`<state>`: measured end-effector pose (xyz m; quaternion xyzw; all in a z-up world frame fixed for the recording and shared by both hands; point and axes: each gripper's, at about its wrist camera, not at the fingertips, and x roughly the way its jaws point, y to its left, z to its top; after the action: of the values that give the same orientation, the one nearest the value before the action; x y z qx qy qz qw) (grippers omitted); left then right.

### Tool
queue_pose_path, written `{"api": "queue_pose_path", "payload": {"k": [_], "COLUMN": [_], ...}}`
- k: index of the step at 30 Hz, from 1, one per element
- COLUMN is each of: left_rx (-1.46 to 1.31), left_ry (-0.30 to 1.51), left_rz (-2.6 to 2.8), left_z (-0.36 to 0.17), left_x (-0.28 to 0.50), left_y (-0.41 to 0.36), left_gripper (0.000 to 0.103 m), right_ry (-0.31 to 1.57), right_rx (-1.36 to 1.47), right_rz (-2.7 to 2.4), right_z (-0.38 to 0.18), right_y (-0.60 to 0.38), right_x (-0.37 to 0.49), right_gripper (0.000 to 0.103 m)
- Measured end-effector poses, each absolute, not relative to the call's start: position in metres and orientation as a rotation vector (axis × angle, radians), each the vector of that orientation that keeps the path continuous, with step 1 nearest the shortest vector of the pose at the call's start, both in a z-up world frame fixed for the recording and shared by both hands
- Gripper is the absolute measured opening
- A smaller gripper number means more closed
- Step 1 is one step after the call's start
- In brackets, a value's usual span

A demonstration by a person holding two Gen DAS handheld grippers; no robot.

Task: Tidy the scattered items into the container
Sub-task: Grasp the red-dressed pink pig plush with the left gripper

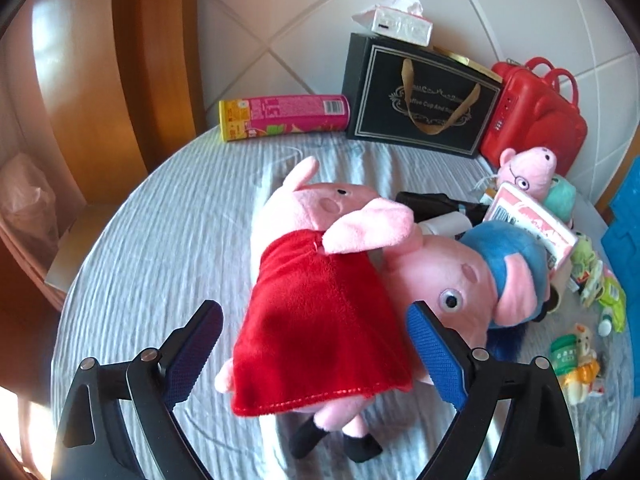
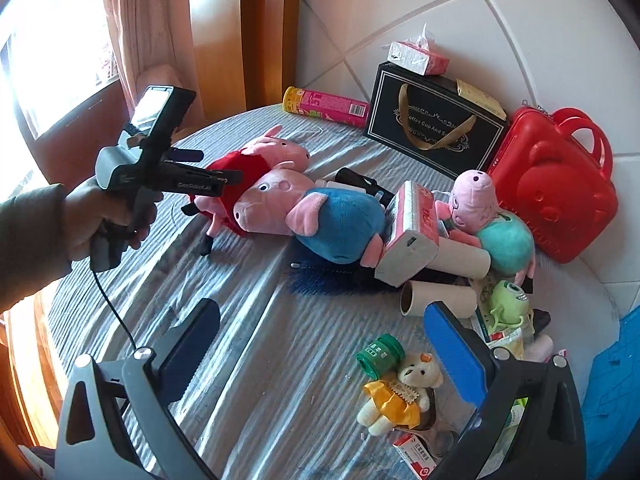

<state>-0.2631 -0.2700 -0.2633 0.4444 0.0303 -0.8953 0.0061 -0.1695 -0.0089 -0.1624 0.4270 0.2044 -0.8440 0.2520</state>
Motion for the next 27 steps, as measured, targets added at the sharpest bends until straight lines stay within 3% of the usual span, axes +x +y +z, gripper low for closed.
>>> {"api": "queue_pose_path", "payload": {"k": [6, 11, 12, 16, 19, 27], "left_rx": [1.479, 1.541, 1.543, 1.533, 1.505, 1.349], "left_ry": [0.072, 0.175, 0.188, 0.206, 0.221, 0.231], "left_rz": [-2.790, -2.772, -2.775, -2.818, -2.821, -2.867], "left_z": [-0.289, -0.302, -0.302, -0.295, -0.287, -0.251], "left_x": [-0.280, -0.292, -0.292, -0.288, -0.280, -0.241], "left_y": [-0.262, -0.268, -0.268, -0.265, -0.268, -0.284], "left_gripper": [0.093, 0.098, 0.097, 0.073, 0.067, 0.066], "right_ry": [0.587, 0.608, 0.609, 0.628, 0.633, 0.668], "right_rx": [1.179, 1.173, 1.171, 1.166, 1.169, 1.081], "right_rz": [-2.263, -2.236, -2.230, -2.206, -2.198, -2.186], "right_z": [-0.175, -0.180, -0.181, -0.184, -0.186, -0.190], "right_y": [-0.019, -0.026, -0.027, -0.032, -0.036, -0.062], "right_x": [-0.174, -0.178, -0.178, -0.176, -0.176, -0.192], "right_gripper": [0.103, 0.103, 0.103, 0.103, 0.103, 0.103]}}
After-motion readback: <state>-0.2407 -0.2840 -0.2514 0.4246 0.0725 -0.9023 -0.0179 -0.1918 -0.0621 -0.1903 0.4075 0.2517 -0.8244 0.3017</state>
